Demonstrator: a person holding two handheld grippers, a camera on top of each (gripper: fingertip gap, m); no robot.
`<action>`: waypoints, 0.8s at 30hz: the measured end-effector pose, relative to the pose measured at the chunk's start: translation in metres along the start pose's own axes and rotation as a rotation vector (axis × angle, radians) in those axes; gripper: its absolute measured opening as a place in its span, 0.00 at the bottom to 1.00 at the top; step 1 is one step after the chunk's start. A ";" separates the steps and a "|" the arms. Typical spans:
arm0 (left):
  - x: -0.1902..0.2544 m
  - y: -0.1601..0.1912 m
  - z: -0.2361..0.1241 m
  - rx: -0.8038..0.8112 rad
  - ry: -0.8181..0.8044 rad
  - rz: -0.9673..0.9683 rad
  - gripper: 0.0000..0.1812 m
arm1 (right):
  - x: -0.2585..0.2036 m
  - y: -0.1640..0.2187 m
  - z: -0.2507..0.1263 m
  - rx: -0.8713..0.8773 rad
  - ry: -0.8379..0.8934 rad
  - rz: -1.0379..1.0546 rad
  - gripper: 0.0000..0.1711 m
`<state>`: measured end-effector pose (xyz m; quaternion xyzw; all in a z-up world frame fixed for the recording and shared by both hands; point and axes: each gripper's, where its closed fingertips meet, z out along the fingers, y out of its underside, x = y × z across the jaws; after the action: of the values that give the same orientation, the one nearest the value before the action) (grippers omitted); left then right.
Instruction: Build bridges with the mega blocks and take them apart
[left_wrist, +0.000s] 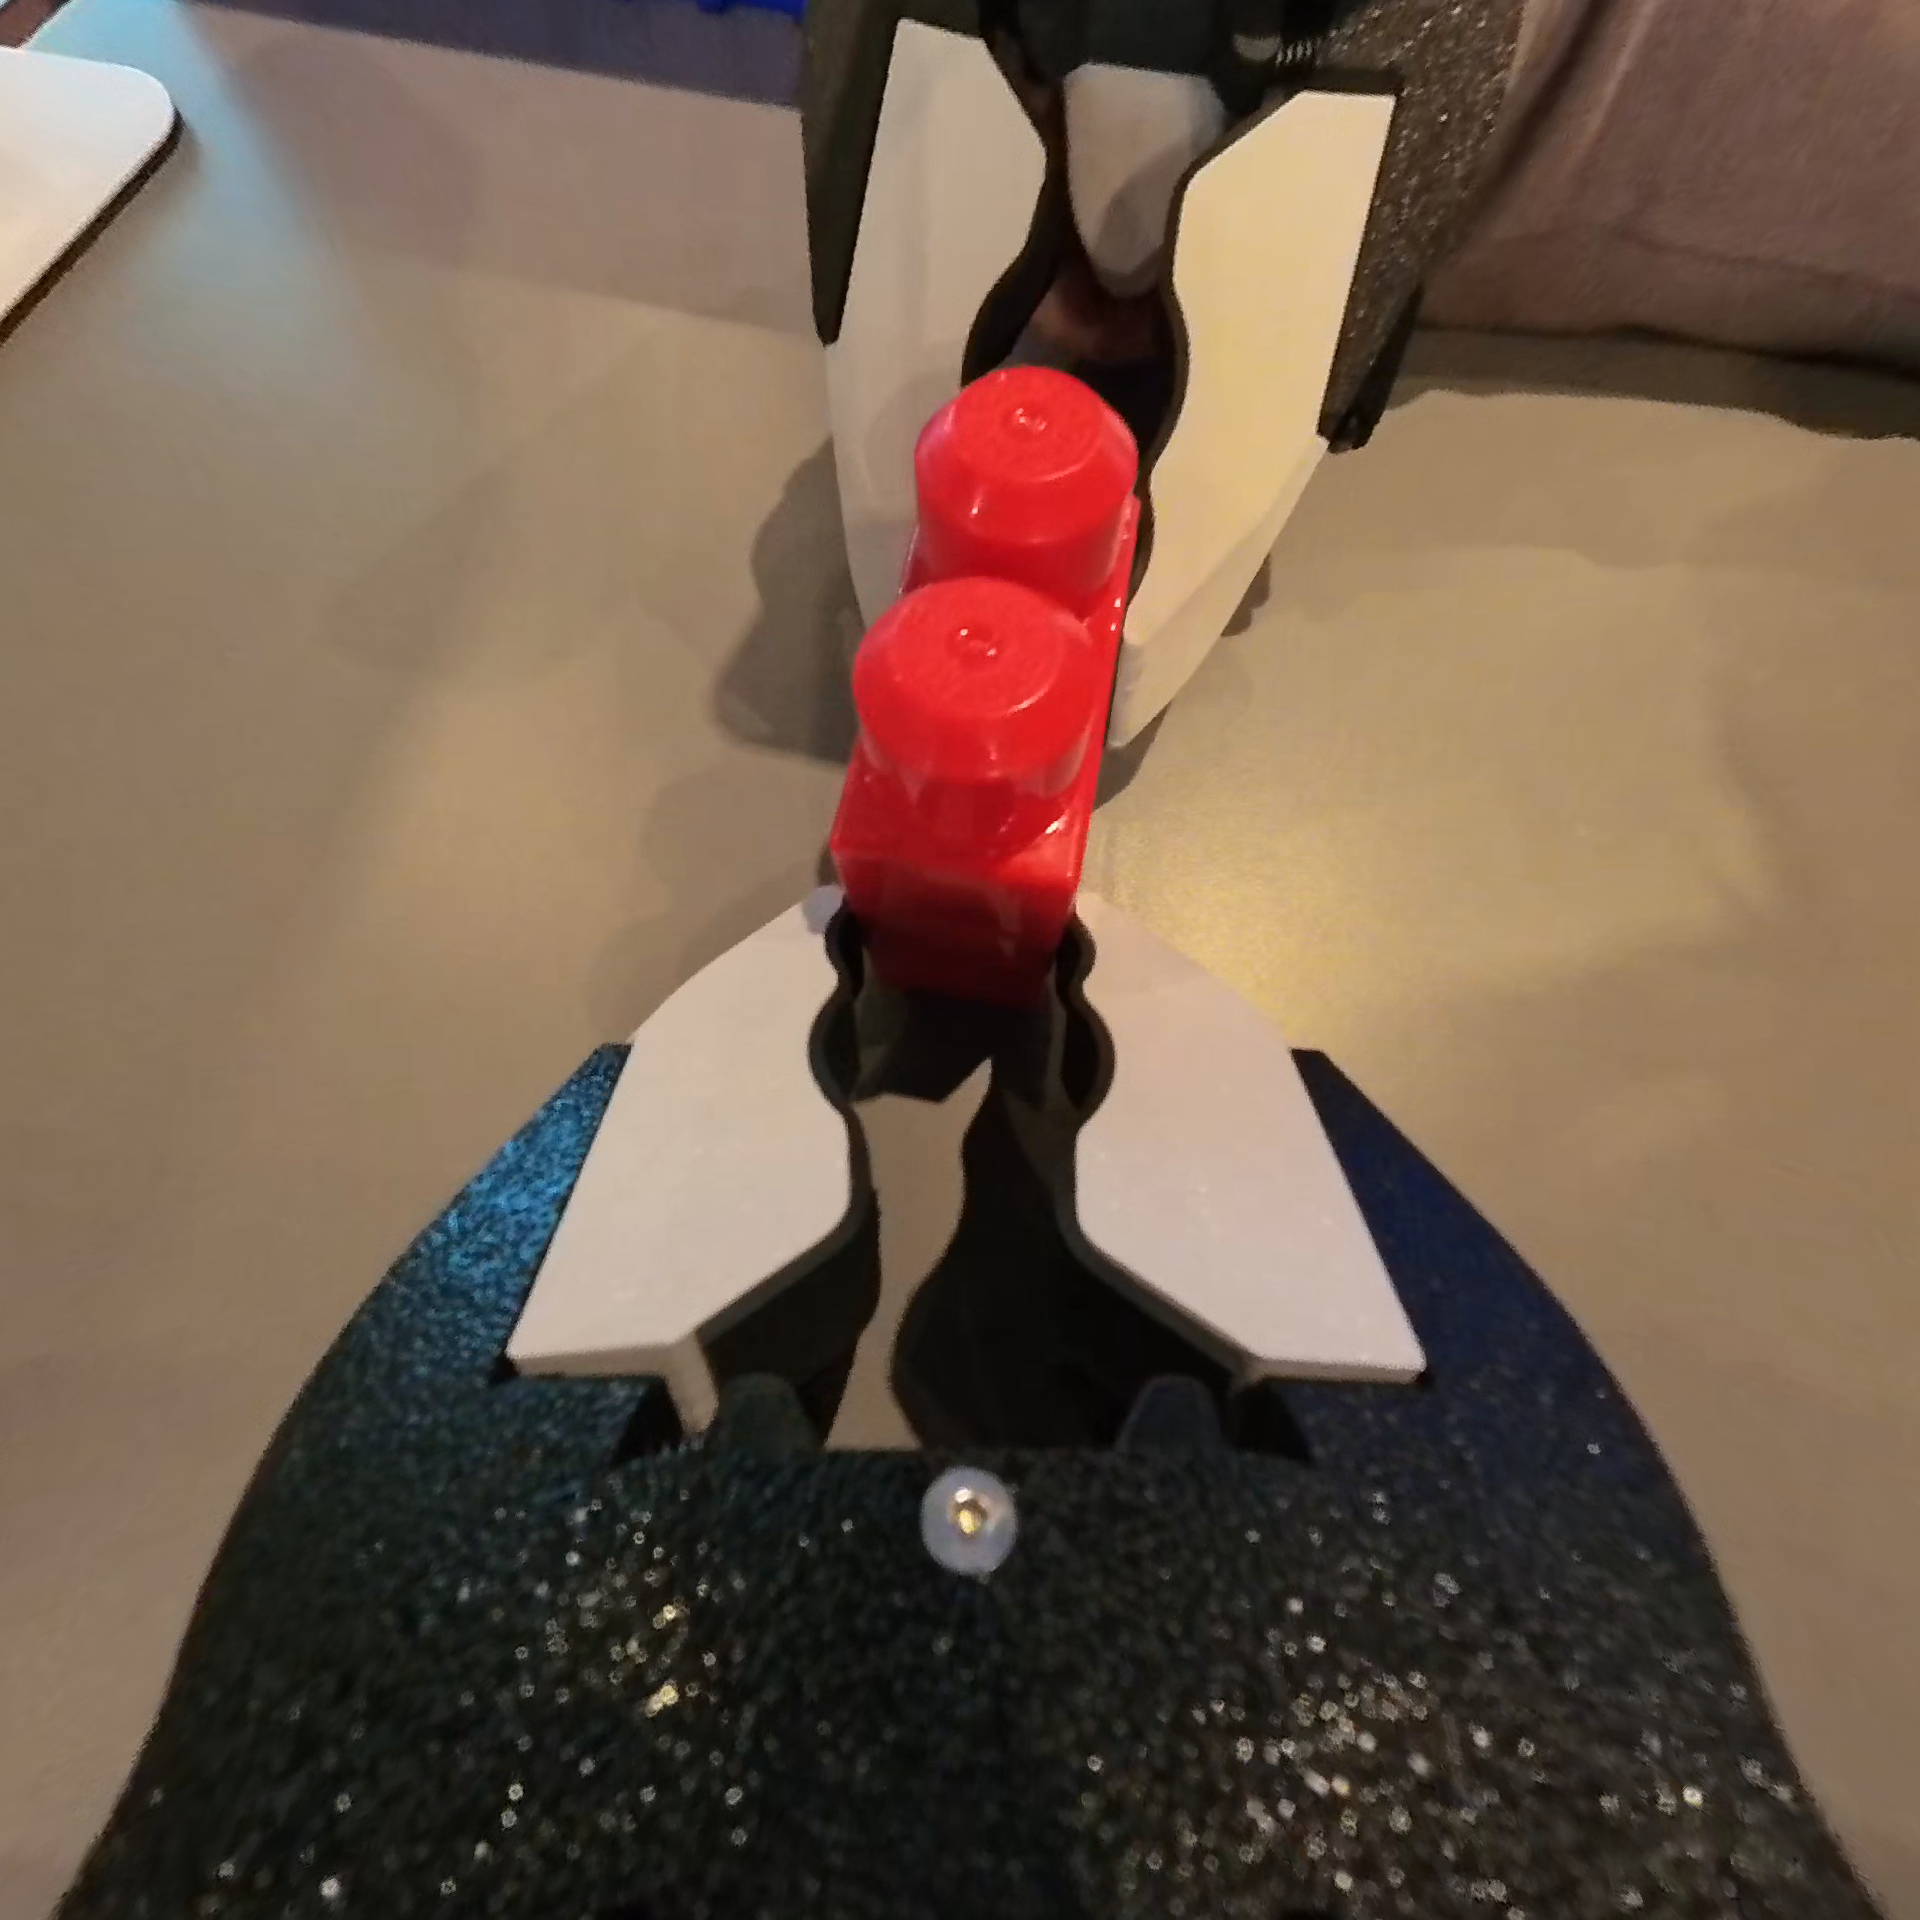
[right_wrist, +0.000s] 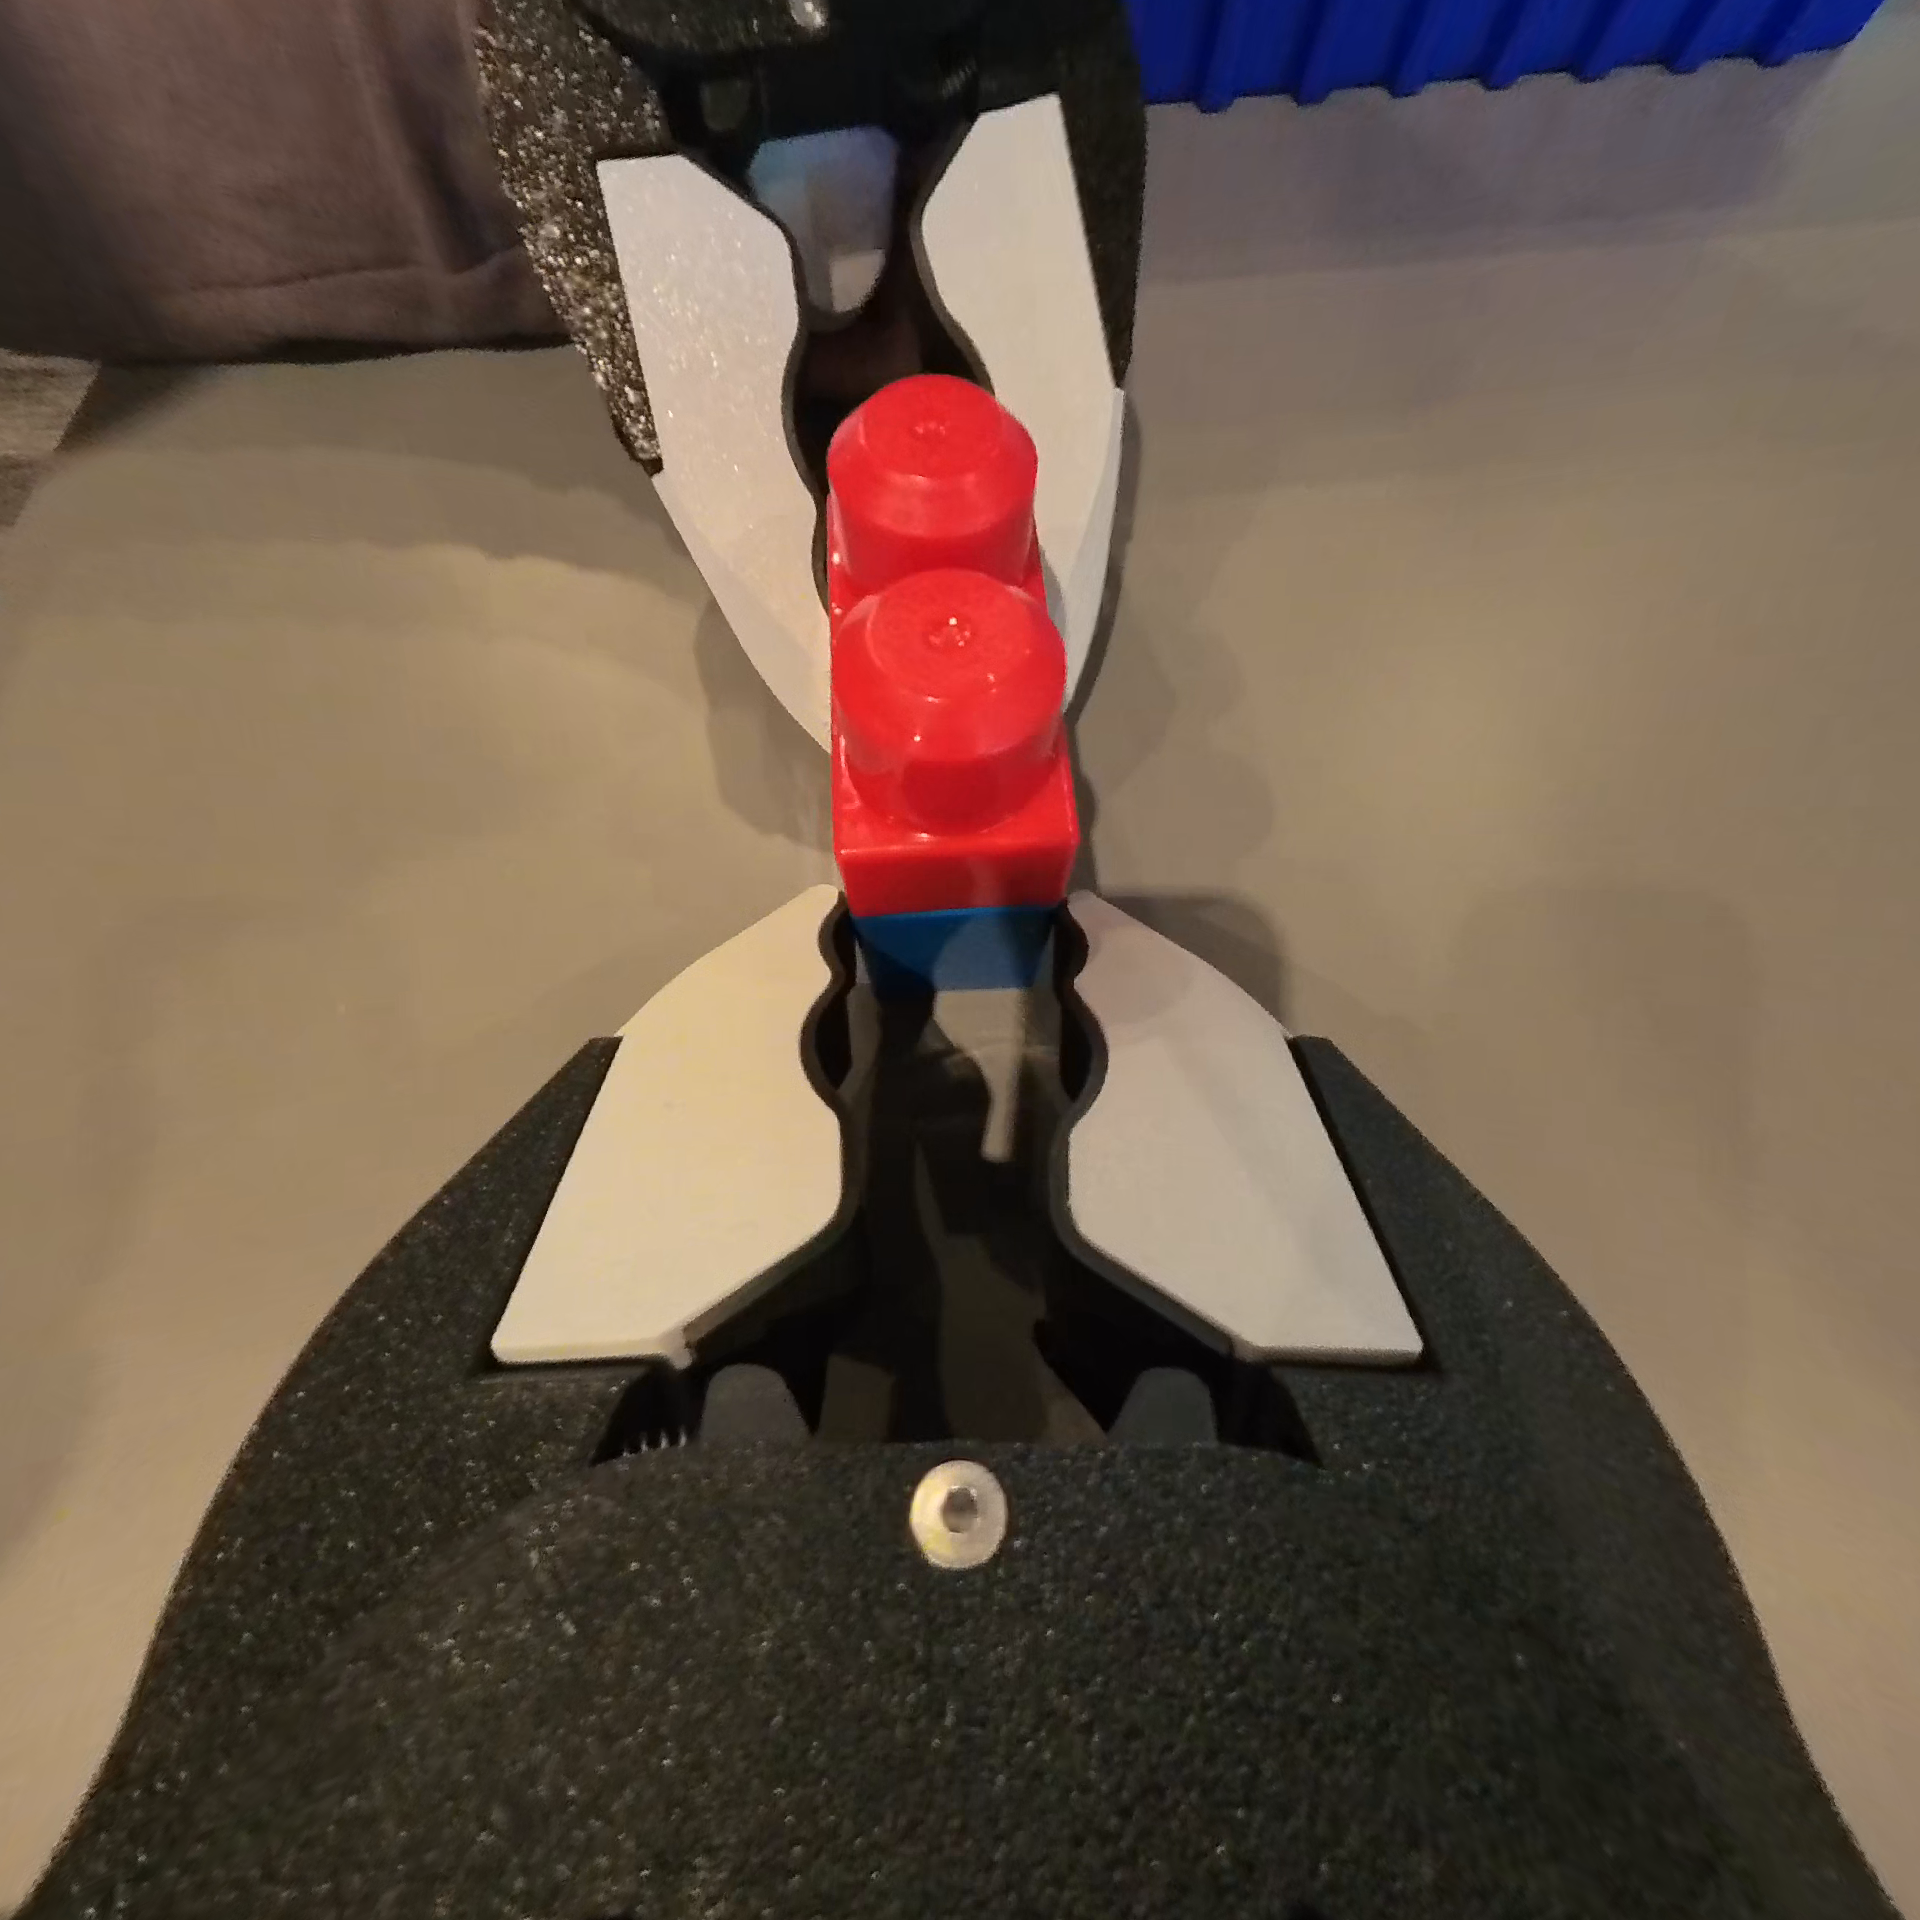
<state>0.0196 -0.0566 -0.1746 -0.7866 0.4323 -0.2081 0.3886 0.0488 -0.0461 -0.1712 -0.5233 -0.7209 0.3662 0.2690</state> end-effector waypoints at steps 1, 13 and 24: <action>0.000 0.000 0.000 -0.001 -0.003 0.011 0.20 | 0.001 -0.001 0.000 0.004 0.010 0.001 0.22; -0.013 -0.030 -0.042 0.276 -0.108 -0.033 0.47 | 0.004 -0.038 0.005 0.147 0.080 -0.077 0.40; -0.030 -0.055 -0.069 0.484 -0.248 -0.065 0.47 | 0.001 -0.068 -0.037 0.277 0.142 0.035 0.23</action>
<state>-0.0140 -0.0438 -0.0887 -0.7039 0.2936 -0.2196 0.6083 0.0393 -0.0481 -0.0944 -0.5183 -0.6335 0.4289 0.3822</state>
